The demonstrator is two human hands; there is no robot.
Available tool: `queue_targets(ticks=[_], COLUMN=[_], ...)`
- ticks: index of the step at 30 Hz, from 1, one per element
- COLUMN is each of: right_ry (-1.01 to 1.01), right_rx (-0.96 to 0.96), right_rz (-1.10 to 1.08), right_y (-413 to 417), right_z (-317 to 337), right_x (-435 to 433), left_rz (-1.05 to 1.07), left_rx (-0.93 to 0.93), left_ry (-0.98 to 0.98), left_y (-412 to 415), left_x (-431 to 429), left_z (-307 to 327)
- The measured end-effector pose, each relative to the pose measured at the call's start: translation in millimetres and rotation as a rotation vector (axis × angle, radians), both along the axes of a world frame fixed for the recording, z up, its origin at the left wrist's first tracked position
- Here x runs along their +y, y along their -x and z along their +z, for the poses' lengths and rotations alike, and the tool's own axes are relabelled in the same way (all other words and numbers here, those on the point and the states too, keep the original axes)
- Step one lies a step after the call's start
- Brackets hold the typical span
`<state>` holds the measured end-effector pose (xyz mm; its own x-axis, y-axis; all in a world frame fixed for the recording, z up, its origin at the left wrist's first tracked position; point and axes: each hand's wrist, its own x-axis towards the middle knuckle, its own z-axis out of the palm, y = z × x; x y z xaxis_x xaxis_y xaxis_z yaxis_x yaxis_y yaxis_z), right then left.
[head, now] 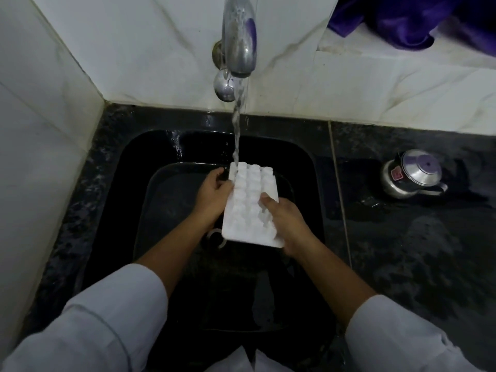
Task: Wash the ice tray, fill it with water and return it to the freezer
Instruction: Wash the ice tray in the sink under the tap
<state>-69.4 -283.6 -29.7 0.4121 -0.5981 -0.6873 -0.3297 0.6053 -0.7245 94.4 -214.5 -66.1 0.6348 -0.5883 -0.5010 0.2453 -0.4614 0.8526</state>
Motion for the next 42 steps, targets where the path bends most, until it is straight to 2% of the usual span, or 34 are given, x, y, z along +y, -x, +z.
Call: queue_targets(ticks=[4,8,11,15,17,19,21,23,27,31,35,42], right_ry=[0.095,0.172,0.187,0.246,0.311,0.317,0.212,0.073,-0.077,-0.056,-0.002,0.158], right_rx=[-0.025,-0.064,-0.107,-0.100,-0.075,-0.066,-0.074,-0.055,-0.019,-0.024,-0.096,-0.122], right_rz=[0.114,0.301,0.431,0.639,0.573,0.357,0.080,-0.063,-0.042,0.054,0.061,0.029], right_y=[15.9,26.8,32.6,24.7,11.8,-1.3,-11.3,-19.7,-42.6,-67.8,-74.6,-38.6], right_z=[5.7,6.0,8.2,20.6,22.5,19.3,11.6,3.8,-3.6,5.0,25.8,78.3], right_x=[8.4,8.0,-1.3,-21.8,-29.2,-34.1,-39.6,-39.9,-22.3,-10.8,-18.2,-55.2], left_rz=[0.090,0.226,0.067,-0.178,-0.133,-0.007,0.118,0.215,0.332,0.436,0.529,0.376], left_rx=[0.049,0.261,0.331,0.257,0.210,0.184,0.183,0.180,0.106,0.072,0.154,0.401], left_ry=[0.027,0.065,0.107,0.049,0.049,0.100,0.178,0.231,0.264,0.285,0.253,0.178], left_y=[-2.4,-20.0,-37.6,-60.3,-66.7,-72.8,-79.3,-84.2,-89.4,-94.7,-92.7,-52.8], left_x=[-3.9,-7.6,2.5,20.4,23.3,27.4,37.0,51.4,81.4,111.1,121.0,78.4], left_z=[-2.3,5.7,15.3,27.5,33.7,41.3,48.3,53.2,54.2,43.9,36.6,34.8])
